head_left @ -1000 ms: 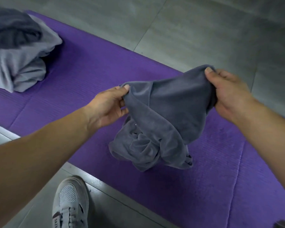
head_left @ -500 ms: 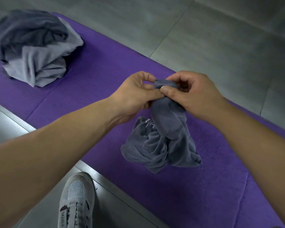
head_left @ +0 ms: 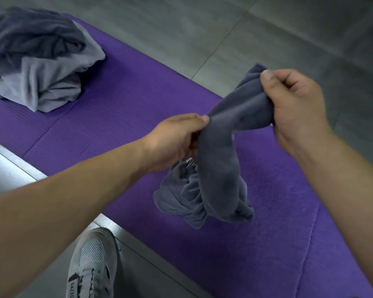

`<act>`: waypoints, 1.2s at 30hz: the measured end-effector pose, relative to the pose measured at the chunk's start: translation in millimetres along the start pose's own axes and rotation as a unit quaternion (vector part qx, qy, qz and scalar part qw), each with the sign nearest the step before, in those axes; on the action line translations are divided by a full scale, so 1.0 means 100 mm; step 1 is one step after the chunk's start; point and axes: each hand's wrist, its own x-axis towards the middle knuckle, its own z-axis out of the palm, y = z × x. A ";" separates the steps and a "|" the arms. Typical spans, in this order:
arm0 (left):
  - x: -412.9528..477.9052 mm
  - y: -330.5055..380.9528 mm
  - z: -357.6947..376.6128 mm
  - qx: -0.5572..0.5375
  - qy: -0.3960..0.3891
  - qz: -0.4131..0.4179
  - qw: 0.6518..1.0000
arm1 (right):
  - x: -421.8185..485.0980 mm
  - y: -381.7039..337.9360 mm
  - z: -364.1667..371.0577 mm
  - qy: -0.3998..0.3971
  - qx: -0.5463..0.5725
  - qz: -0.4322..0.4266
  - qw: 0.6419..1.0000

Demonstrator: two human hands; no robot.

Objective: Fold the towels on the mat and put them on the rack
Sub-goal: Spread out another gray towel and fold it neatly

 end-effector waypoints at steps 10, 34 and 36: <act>-0.08 0.13 -0.37 0.259 -0.133 -0.181 0.939 | 0.09 0.24 -0.13 0.107 -0.031 0.039 0.993; -0.69 -0.96 -2.03 0.006 0.161 -0.090 0.983 | 0.84 1.08 1.09 -0.011 -0.035 0.207 0.978; -0.78 -1.06 -2.15 0.006 0.137 -0.134 0.982 | 1.01 1.15 1.31 -0.031 -0.043 0.215 0.975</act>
